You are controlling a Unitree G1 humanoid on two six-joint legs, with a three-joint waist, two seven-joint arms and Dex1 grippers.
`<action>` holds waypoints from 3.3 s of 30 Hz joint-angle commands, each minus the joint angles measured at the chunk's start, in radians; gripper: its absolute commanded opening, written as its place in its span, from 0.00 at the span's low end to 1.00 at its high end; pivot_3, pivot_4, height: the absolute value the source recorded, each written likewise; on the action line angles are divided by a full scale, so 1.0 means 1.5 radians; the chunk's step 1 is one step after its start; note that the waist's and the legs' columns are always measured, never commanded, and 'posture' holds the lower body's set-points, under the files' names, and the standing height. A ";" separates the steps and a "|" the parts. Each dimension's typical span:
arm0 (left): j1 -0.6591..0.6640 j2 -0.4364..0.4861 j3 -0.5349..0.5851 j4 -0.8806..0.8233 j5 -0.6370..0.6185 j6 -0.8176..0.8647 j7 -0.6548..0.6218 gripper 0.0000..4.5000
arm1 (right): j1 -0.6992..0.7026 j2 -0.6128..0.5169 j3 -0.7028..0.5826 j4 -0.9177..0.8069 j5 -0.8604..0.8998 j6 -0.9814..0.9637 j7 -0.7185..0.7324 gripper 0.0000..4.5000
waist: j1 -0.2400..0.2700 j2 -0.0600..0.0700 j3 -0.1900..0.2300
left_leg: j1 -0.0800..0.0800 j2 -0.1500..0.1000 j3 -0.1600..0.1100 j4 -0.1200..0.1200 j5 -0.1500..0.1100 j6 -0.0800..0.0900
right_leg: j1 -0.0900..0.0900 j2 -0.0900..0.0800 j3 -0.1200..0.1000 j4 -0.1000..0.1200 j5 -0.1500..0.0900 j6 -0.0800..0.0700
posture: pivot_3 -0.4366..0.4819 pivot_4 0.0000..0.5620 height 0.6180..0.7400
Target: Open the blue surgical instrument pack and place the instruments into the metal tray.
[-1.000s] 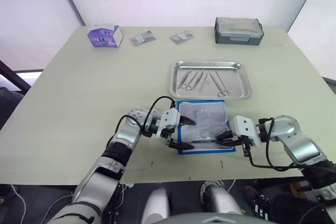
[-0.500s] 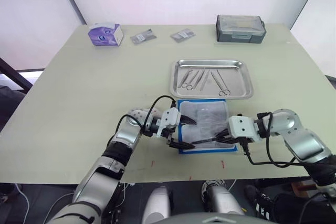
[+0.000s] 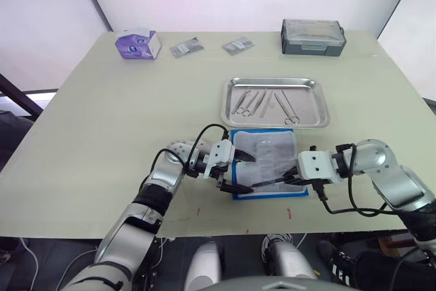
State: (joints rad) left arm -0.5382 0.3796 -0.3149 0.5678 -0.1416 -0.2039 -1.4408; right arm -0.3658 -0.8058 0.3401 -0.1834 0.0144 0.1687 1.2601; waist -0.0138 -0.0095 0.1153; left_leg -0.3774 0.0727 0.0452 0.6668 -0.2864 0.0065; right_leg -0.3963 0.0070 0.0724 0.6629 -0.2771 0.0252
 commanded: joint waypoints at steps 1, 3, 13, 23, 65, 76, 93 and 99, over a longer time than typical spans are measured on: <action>0.041 0.005 -0.040 0.058 0.048 0.030 -0.003 1.00 | -0.009 -0.022 -0.039 -0.020 0.010 -0.010 -0.004 0.01 | 0.000 0.000 0.000 | 0.000 0.000 0.000 0.000 0.000 0.000 | 0.000 0.000 0.000 0.000 0.000 0.000 | 0.48 0.27 0.93; 0.042 0.006 -0.040 0.058 0.047 0.030 -0.004 1.00 | -0.007 -0.034 -0.047 -0.022 0.016 -0.009 -0.001 0.01 | 0.000 0.000 0.000 | 0.000 0.000 0.000 0.000 0.000 0.000 | 0.000 0.000 0.000 0.000 0.000 0.000 | 0.48 0.27 0.93; 0.046 0.003 -0.041 0.057 0.047 0.029 -0.002 1.00 | 0.003 -0.077 -0.073 -0.027 0.039 -0.011 0.001 0.01 | 0.000 0.000 0.000 | 0.000 0.000 0.000 0.000 0.000 0.000 | 0.000 0.000 0.000 0.000 0.000 0.000 | 0.48 0.27 0.93; 0.041 -0.001 -0.041 0.067 0.049 0.025 -0.002 1.00 | 0.016 -0.111 -0.093 -0.033 0.056 -0.011 0.001 0.01 | 0.001 0.000 0.000 | 0.000 0.000 0.000 0.000 0.000 0.000 | 0.000 0.000 0.000 0.000 0.000 0.000 | 0.48 0.27 0.93; 0.048 0.002 -0.041 0.063 0.049 0.022 -0.005 1.00 | -0.007 0.003 -0.288 0.035 0.227 0.303 -0.239 0.01 | 0.001 0.002 0.000 | -0.001 -0.001 0.000 0.000 0.000 0.000 | 0.000 -0.001 0.000 0.000 0.000 0.001 | 0.48 0.27 0.93; 0.049 0.005 -0.042 0.060 0.052 0.022 -0.002 1.00 | -0.131 0.123 -0.267 0.184 0.170 0.355 -0.416 0.01 | 0.000 0.003 -0.001 | -0.001 -0.001 0.000 0.000 0.000 0.000 | 0.000 -0.001 0.000 0.000 0.001 0.002 | 0.48 0.27 0.93; 0.054 0.006 -0.039 0.052 0.051 0.026 0.009 1.00 | -0.304 0.252 -0.217 0.486 0.064 0.309 -0.523 0.01 | 0.000 0.005 -0.001 | -0.001 -0.001 0.000 0.000 0.000 0.000 | 0.000 -0.001 0.000 0.000 0.001 0.002 | 0.48 0.27 0.93; 0.056 0.007 -0.038 0.051 0.050 0.026 0.011 1.00 | -0.319 0.268 -0.228 0.536 0.062 0.300 -0.543 0.01 | -0.003 0.006 -0.001 | -0.001 -0.001 0.000 0.000 0.000 0.000 | 0.000 -0.001 0.000 0.000 0.001 0.003 | 0.48 0.27 0.93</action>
State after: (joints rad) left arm -0.5246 0.3759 -0.3130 0.5591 -0.1425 -0.2108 -1.4287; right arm -0.8171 -0.4076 0.0177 0.6155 0.1105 0.6398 0.4611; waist -0.0180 -0.0010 0.1135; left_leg -0.3784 0.0717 0.0449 0.6664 -0.2864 0.0065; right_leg -0.3965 0.0062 0.0725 0.6635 -0.2749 0.0289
